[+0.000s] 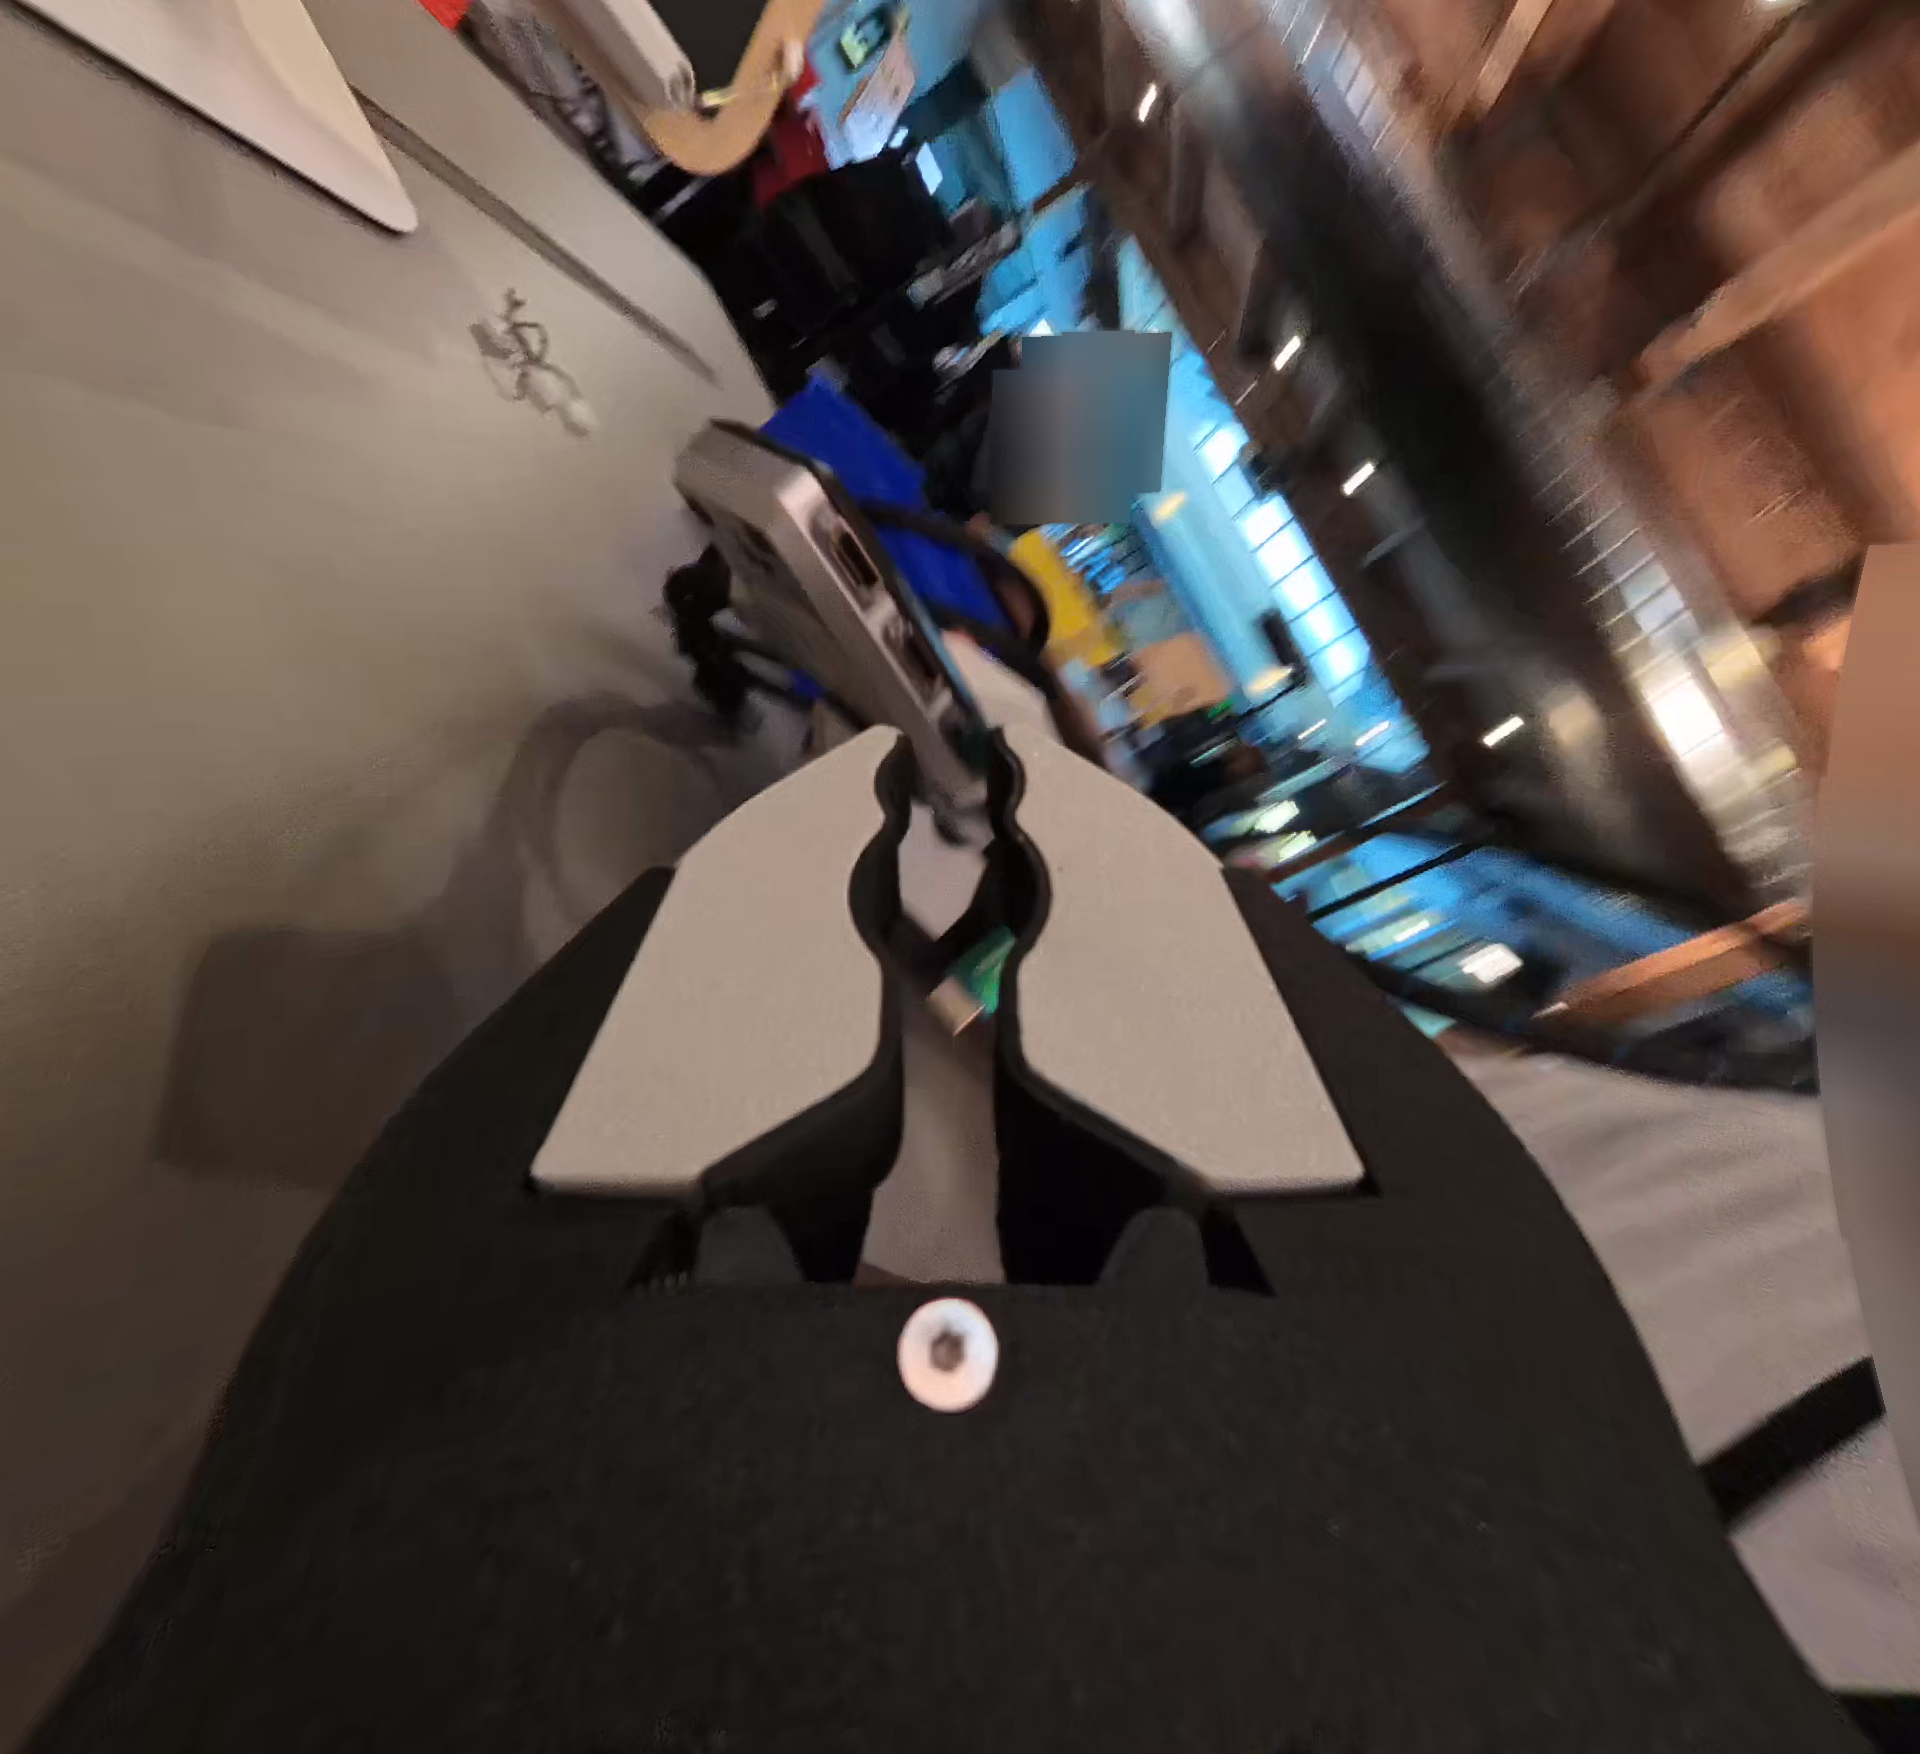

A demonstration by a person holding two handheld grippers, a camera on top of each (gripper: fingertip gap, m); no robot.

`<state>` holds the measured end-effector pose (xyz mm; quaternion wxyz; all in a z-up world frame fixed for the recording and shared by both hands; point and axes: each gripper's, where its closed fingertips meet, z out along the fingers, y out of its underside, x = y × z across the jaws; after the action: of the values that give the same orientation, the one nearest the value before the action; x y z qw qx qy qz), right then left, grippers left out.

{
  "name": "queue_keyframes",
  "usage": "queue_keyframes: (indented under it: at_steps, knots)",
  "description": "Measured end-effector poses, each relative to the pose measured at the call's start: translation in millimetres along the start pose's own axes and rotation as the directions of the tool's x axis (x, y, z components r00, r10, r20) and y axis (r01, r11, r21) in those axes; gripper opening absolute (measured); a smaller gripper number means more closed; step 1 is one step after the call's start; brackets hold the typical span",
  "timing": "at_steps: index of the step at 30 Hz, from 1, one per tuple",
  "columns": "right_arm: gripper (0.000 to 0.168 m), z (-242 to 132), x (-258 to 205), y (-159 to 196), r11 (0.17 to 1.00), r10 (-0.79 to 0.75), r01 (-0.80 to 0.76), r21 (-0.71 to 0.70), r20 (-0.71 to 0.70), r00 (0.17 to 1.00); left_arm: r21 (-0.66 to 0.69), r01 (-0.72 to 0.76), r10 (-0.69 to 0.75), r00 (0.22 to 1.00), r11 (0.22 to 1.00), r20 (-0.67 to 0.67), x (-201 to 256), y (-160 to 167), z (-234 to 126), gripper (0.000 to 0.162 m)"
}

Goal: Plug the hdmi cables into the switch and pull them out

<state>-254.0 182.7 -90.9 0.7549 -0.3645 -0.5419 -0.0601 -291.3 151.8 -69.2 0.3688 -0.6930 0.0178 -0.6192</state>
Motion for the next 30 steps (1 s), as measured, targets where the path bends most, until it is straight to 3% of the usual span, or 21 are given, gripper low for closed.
queue_keyframes:
  at_steps: [2,4,7,10,14,17,26,27,28,29,30]
  knots:
    - [0.021,2,-1,5,1.000,-0.025,0.025,-0.015,0.007,1.000,-0.124,-0.281,0.295,0.948,0.952,0.119,-5,17,-2,0.023]
    - [0.021,3,-5,10,0.998,-0.047,0.048,-0.031,0.022,0.999,-0.174,-0.538,0.565,0.797,0.825,0.216,-3,20,-6,0.030]
    - [0.021,3,-10,8,0.998,-0.048,0.050,-0.025,0.051,0.998,-0.229,-0.708,0.742,0.615,0.668,0.266,4,24,-4,0.028]
    - [0.020,5,-21,9,0.991,-0.126,0.129,-0.045,0.078,0.989,-0.281,-0.722,0.775,0.586,0.632,0.236,2,35,1,0.040]
    - [0.021,6,-26,8,0.989,-0.139,0.143,-0.031,0.097,0.985,-0.243,-0.698,0.738,0.618,0.673,0.271,-5,28,-4,0.029]
    - [0.020,6,-32,7,0.987,-0.151,0.155,-0.030,0.122,0.981,-0.260,-0.723,0.764,0.565,0.641,0.311,-13,24,-7,0.019]
    - [0.020,6,-37,7,0.987,-0.155,0.159,-0.023,0.131,0.979,-0.284,-0.748,0.797,0.529,0.600,0.290,-18,30,-5,0.017]
    - [0.019,6,-37,4,0.989,-0.144,0.147,-0.014,0.128,0.981,-0.273,-0.747,0.792,0.536,0.606,0.292,-17,29,-4,0.015]
    - [0.019,6,-39,0,0.992,-0.128,0.130,-0.001,0.141,0.982,-0.246,-0.746,0.783,0.564,0.619,0.262,-10,32,-1,0.001]
    - [0.019,6,-41,0,0.990,-0.136,0.140,-0.019,0.137,0.981,-0.245,-0.743,0.782,0.576,0.623,0.238,-7,38,2,0.001]
    - [0.018,7,-42,3,0.990,-0.134,0.140,-0.030,0.146,0.980,-0.269,-0.766,0.811,0.532,0.583,0.242,-8,43,5,0.000]
